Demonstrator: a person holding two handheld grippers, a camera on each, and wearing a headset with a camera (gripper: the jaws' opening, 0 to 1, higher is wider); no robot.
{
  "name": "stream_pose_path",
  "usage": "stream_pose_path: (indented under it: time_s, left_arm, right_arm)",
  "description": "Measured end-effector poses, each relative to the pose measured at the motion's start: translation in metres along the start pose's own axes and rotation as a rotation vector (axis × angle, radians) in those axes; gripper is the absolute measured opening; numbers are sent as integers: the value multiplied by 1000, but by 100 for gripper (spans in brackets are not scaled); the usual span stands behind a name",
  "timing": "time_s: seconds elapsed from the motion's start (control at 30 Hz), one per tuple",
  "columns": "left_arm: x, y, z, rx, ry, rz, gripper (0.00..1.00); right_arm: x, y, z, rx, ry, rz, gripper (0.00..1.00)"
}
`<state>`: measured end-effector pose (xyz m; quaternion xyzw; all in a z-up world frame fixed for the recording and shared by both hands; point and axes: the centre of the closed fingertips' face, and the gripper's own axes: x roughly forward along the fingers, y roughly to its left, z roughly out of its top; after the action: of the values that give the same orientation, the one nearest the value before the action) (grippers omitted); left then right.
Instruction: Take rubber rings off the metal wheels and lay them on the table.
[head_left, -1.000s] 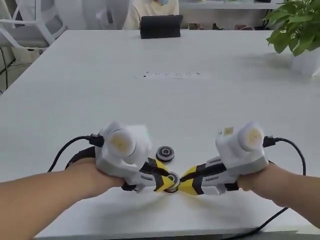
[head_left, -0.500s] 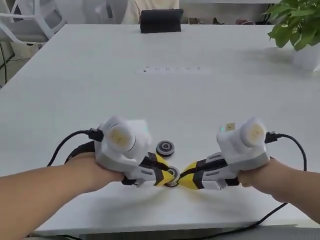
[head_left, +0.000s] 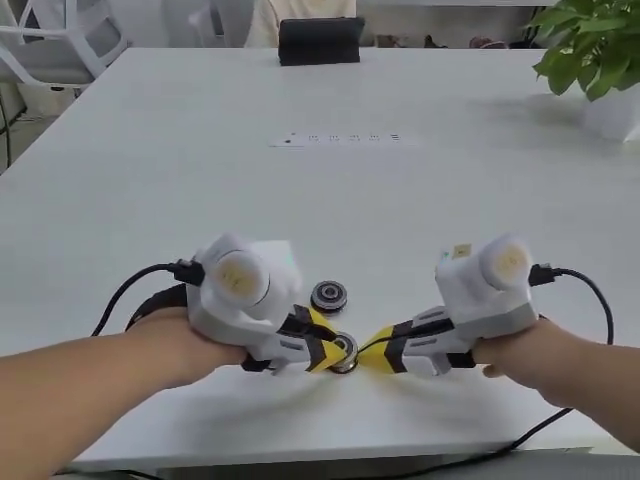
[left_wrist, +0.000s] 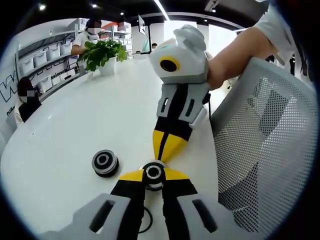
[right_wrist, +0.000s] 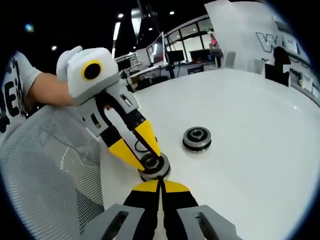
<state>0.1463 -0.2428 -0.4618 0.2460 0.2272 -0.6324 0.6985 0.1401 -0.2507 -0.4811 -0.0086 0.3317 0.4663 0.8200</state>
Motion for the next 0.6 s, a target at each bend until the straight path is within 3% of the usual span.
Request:
stream_pose_path:
  time_s: [0.3, 0.33, 0.4, 0.6]
  left_arm:
    - [0, 0, 0, 5, 3, -1, 7]
    - [0, 0, 0, 5, 4, -1, 7]
    - [0, 0, 0, 4, 4, 0, 7]
    - [0, 0, 0, 4, 4, 2, 7]
  right_arm:
    - [-3, -3, 3, 89, -37, 4, 0]
    - [-4, -8, 7, 102, -63, -13, 0]
    - [-7, -8, 12, 158, -89, 1, 0]
    - [-7, -6, 14, 180, -103, 9, 0]
